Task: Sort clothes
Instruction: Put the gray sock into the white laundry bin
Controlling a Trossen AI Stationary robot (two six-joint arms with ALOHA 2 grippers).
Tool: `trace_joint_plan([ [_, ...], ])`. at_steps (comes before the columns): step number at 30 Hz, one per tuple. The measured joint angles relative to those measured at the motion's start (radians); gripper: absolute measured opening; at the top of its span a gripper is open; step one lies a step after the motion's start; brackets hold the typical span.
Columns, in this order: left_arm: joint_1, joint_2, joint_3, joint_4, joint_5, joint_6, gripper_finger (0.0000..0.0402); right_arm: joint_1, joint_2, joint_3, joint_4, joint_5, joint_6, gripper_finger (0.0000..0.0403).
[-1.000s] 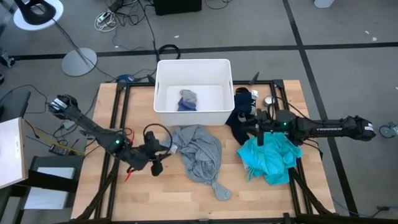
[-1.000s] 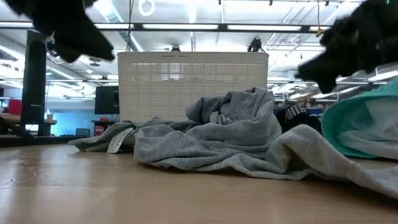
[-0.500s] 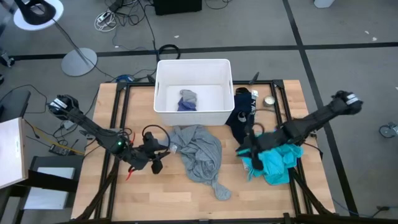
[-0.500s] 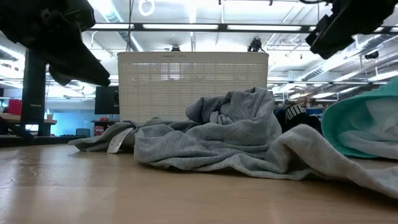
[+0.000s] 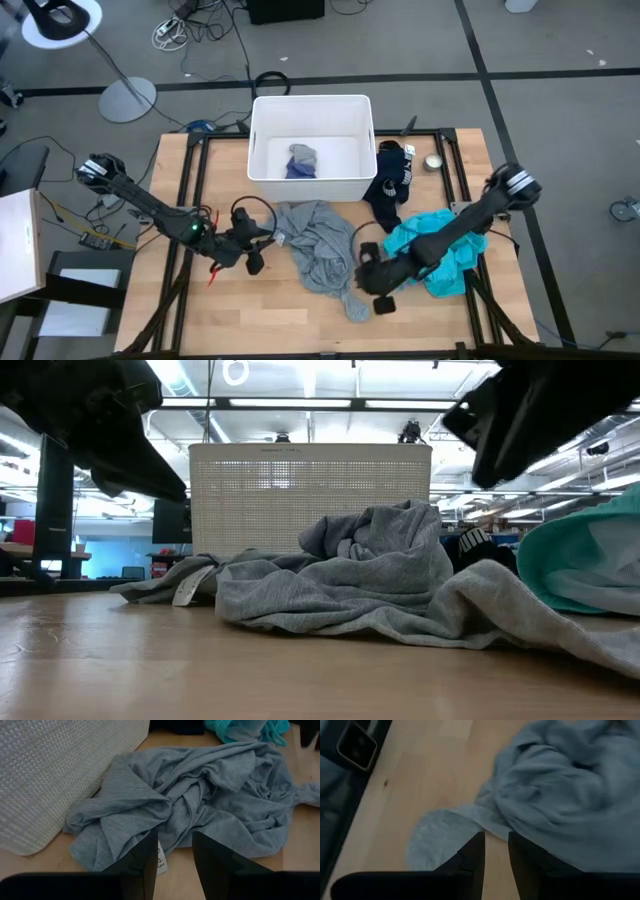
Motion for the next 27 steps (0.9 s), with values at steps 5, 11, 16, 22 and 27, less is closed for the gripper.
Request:
trace_joint_plan([
  [5,0.0,0.0,0.0,0.014,0.015,0.002,0.0127,0.006,0.157,0.105,-0.064,0.0,-0.094,0.0086],
  [11,-0.001,0.0,0.0,0.047,0.029,0.007,0.0127,0.006,0.291,0.15,-0.075,0.013,-0.162,0.0087],
  [16,-0.002,0.0,0.0,0.061,0.029,0.008,0.0127,0.005,0.34,0.175,-0.065,0.088,-0.168,0.0069],
  [22,-0.002,0.0,0.0,0.081,0.028,0.008,0.0127,-0.001,0.302,0.223,-0.186,0.123,-0.181,0.0009],
  [27,-0.006,0.026,0.0,0.107,0.025,0.008,0.0127,-0.01,0.197,0.333,-0.359,0.213,-0.195,0.0003],
])
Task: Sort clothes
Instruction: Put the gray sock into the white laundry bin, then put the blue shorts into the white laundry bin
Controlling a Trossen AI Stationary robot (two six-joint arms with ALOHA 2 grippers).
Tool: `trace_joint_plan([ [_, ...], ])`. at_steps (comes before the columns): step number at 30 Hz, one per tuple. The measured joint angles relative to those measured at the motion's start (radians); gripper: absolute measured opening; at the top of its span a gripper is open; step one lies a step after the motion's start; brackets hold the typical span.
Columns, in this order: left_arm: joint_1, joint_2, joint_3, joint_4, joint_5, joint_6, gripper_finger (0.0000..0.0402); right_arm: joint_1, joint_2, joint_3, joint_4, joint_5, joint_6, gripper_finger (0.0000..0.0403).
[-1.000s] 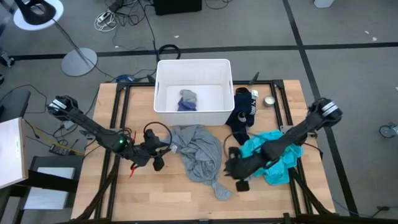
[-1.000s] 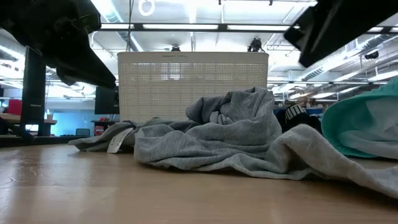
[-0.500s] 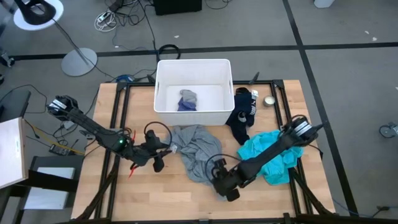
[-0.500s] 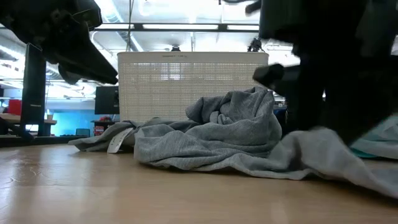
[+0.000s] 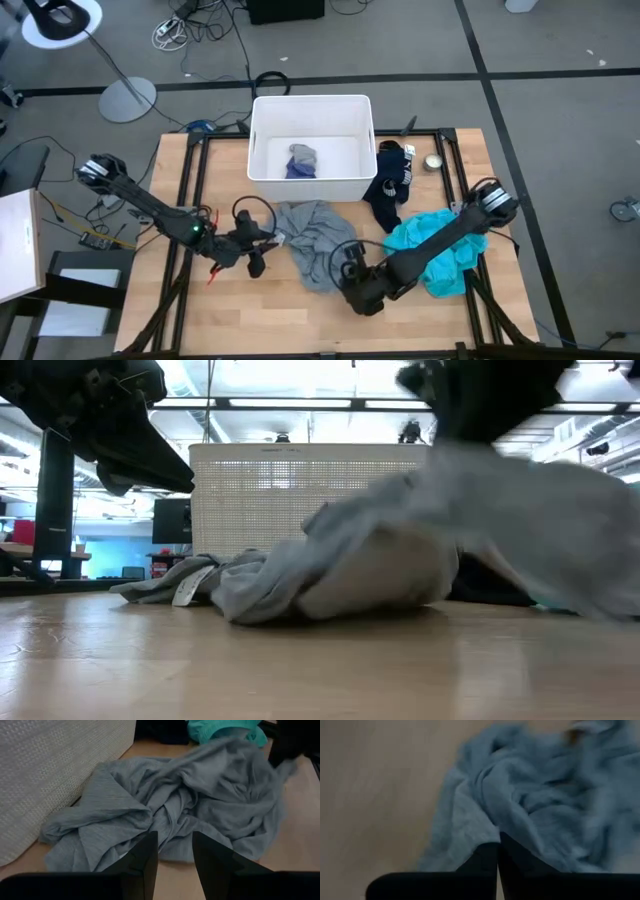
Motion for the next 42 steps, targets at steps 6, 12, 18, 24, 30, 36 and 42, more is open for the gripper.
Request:
trace_joint_plan([
  [6,-0.022,0.078,0.0,0.073,-0.008,0.002,0.0127,-0.078,-0.144,0.129,-0.037,0.112,-0.114,0.0001],
  [12,-0.03,0.154,0.0,0.141,-0.008,0.001,0.0127,-0.262,-0.211,0.264,-0.009,0.191,-0.264,0.0001],
  [18,-0.028,0.16,0.0,0.146,-0.008,0.023,0.0127,-0.489,-0.214,0.328,0.098,0.203,-0.316,0.0001],
  [24,-0.028,0.16,0.0,0.145,-0.009,0.056,0.0127,-0.696,-0.214,0.328,0.234,0.182,-0.316,0.0006],
  [30,-0.024,0.16,0.0,0.141,-0.032,0.114,0.0127,-0.855,-0.214,0.318,0.236,-0.08,-0.166,0.0006],
  [36,0.044,0.16,0.0,0.125,-0.026,0.157,0.0127,-0.917,-0.201,0.232,0.203,-0.329,-0.095,0.0039],
  [42,0.141,0.16,0.0,0.295,0.104,0.308,0.0127,-0.927,-0.193,0.218,0.017,-0.321,-0.095,0.0114],
])
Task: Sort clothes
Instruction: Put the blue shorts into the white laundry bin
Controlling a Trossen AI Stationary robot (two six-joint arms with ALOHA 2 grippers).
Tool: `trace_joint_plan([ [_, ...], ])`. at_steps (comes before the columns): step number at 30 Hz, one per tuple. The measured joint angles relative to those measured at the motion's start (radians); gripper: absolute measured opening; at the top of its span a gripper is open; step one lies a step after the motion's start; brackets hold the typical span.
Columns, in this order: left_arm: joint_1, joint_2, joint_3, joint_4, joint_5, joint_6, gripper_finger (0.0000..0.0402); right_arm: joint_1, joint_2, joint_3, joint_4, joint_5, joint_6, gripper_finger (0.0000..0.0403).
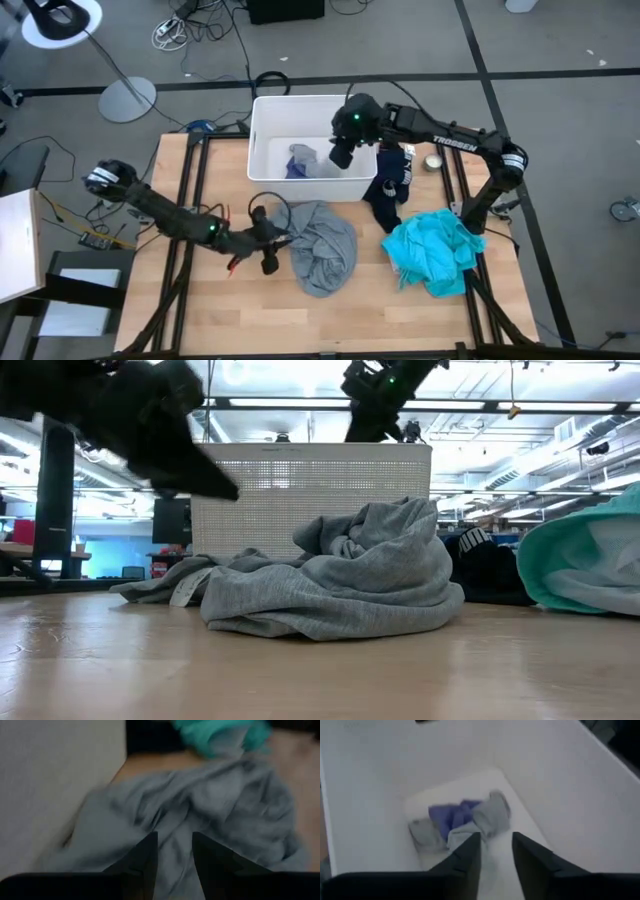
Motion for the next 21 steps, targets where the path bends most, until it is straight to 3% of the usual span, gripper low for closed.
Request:
trace_joint_plan([
  [7,0.09,0.0,0.0,0.161,0.127,0.168,0.0127,0.015,-0.068,0.129,-0.321,0.002,-0.001,0.0187],
  [14,0.179,0.0,0.0,0.177,0.185,0.214,0.0127,0.112,-0.18,0.143,-0.644,0.003,0.154,0.0208],
  [21,0.255,0.0,0.0,0.205,0.271,0.234,0.0127,0.316,-0.307,-0.016,-0.755,0.056,0.378,0.0204],
])
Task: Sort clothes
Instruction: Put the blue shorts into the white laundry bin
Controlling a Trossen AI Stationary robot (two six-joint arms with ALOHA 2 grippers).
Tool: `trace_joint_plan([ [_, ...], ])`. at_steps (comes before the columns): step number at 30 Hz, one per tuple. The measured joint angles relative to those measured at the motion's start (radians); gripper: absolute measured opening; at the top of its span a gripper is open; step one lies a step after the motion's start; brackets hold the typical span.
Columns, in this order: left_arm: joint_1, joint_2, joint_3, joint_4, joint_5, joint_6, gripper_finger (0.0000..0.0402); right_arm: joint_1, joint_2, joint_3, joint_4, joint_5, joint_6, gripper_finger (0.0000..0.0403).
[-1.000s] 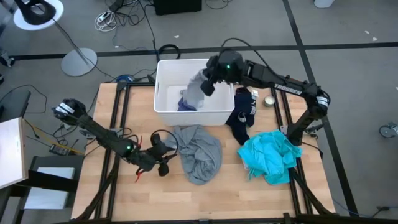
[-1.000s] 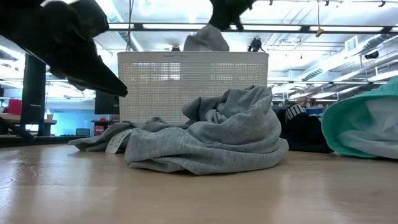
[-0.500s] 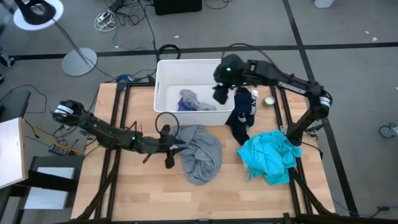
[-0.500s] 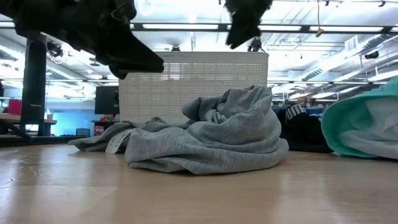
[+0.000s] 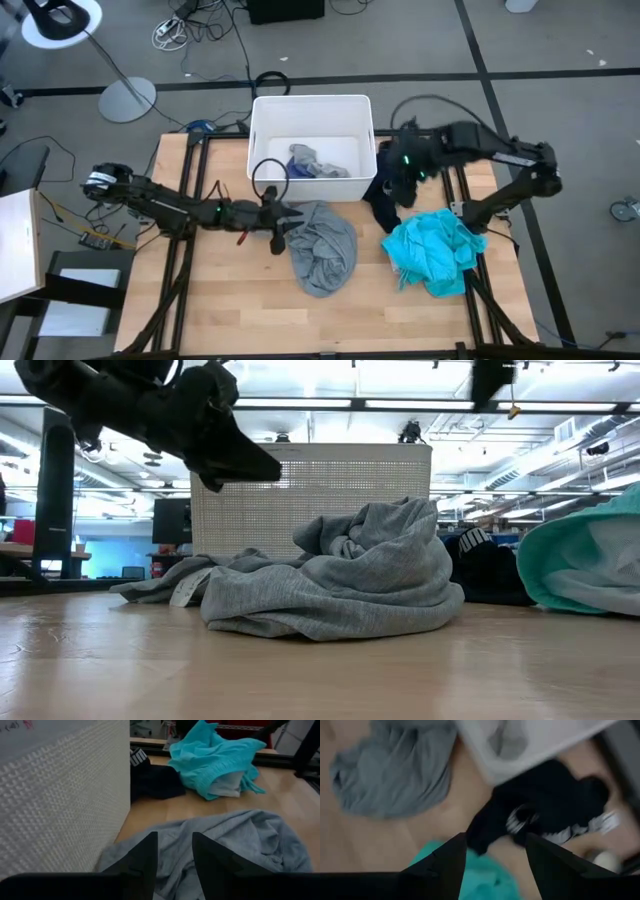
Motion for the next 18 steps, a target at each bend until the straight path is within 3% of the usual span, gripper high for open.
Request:
trace_joint_plan([
  [11,0.026,0.0,0.0,0.029,0.048,0.009,0.0127,0.398,-0.19,-0.515,0.094,-0.015,0.536,0.0203],
  [18,0.026,0.0,0.0,0.034,0.049,0.005,0.0127,0.604,-0.193,-0.83,0.406,-0.028,0.758,0.0208],
])
